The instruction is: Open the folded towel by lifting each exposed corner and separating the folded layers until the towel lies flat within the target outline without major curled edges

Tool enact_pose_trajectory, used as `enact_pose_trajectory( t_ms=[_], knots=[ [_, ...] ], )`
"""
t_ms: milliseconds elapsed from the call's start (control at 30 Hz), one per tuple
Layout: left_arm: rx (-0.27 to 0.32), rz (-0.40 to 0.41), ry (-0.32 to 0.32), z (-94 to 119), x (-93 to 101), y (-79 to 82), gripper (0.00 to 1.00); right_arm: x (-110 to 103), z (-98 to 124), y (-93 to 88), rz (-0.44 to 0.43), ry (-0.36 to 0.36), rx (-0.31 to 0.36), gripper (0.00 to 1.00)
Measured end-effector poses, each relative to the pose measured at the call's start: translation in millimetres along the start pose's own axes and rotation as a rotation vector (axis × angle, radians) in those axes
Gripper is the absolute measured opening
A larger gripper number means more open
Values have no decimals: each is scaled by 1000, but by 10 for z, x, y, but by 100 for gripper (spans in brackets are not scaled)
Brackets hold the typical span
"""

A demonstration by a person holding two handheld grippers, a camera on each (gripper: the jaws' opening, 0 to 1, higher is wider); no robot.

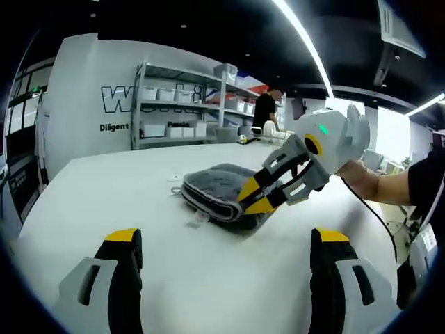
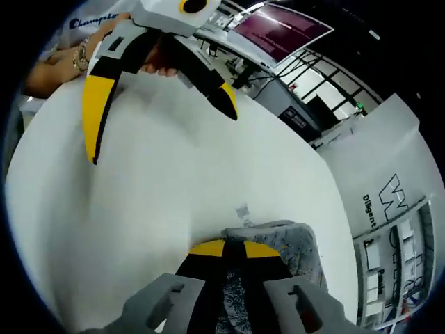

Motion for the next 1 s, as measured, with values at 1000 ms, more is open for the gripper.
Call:
enact_pose_trajectory(
  t_ms=[1000],
  knots=[
    [-16, -1, 6, -9, -8, -33, 100, 774, 1243, -574, -320, -605, 264, 2]
  ],
)
Point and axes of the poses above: the point that each gripper's makers call its tool centre point, and the gripper's own axes: z roughly backward along the fingers, x roughly to its right, y roughly out of its top, the point moved 8 cm from there along z, roughly backward along the fingers, and after that the axes turned 4 degrees about x, right-handed, at the moved point
